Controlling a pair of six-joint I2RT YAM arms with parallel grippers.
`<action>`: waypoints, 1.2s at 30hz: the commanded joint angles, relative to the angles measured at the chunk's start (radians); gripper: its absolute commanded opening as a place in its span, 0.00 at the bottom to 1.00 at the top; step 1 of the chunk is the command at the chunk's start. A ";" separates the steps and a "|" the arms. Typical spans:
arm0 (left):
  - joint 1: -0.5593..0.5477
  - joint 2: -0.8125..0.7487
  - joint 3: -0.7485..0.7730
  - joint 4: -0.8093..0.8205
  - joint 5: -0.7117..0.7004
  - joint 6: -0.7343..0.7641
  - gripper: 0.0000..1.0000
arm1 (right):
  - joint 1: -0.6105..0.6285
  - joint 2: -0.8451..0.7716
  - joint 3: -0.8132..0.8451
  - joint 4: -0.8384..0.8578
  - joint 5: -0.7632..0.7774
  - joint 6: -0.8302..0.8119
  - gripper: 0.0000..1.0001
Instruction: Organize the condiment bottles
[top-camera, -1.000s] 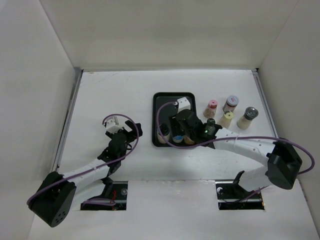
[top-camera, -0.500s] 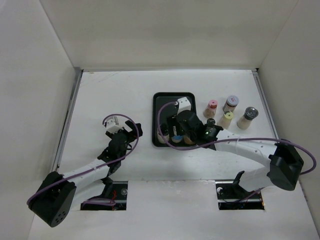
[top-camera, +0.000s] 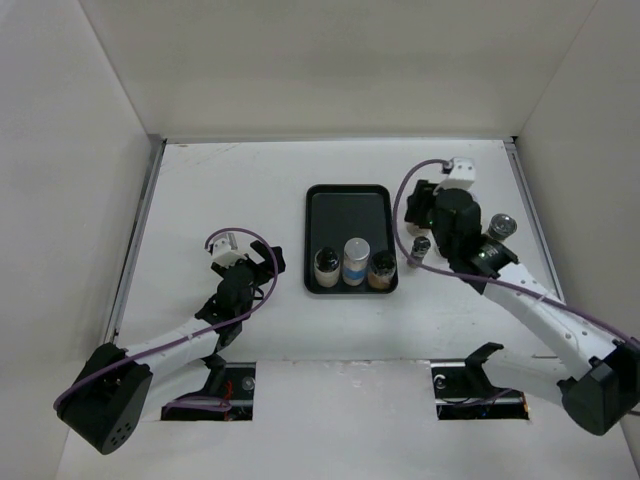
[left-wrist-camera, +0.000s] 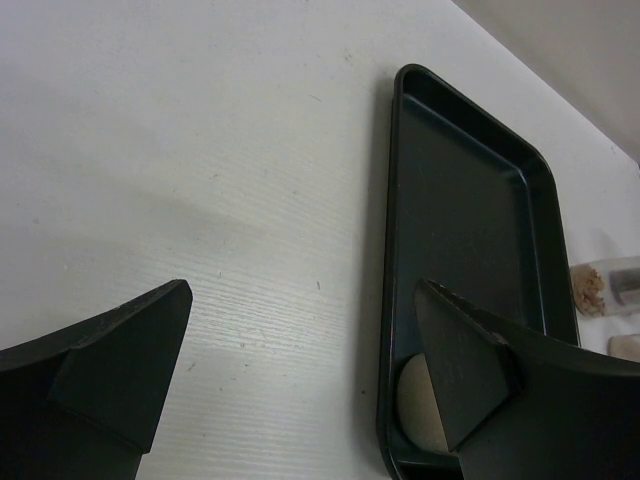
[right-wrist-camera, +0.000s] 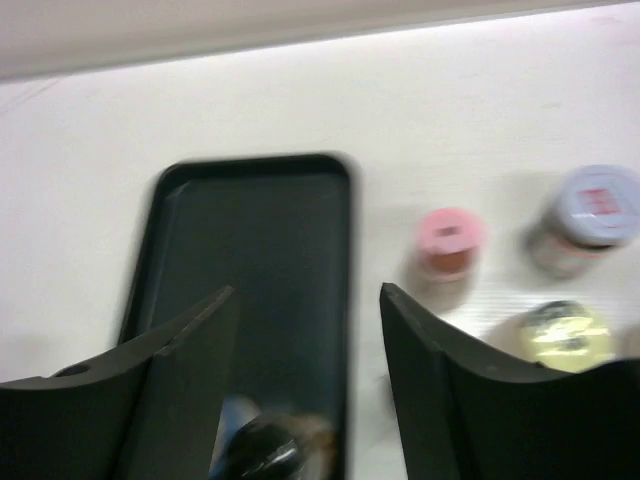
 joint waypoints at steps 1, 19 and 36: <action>-0.007 -0.007 -0.005 0.050 -0.004 -0.010 0.95 | -0.159 0.040 -0.022 0.028 0.058 0.008 0.58; -0.007 -0.019 -0.010 0.049 0.016 -0.016 0.95 | -0.411 0.250 -0.140 0.090 0.087 0.169 0.87; 0.006 -0.006 -0.010 0.050 0.008 -0.018 0.95 | -0.339 -0.077 -0.102 -0.015 0.295 0.156 0.48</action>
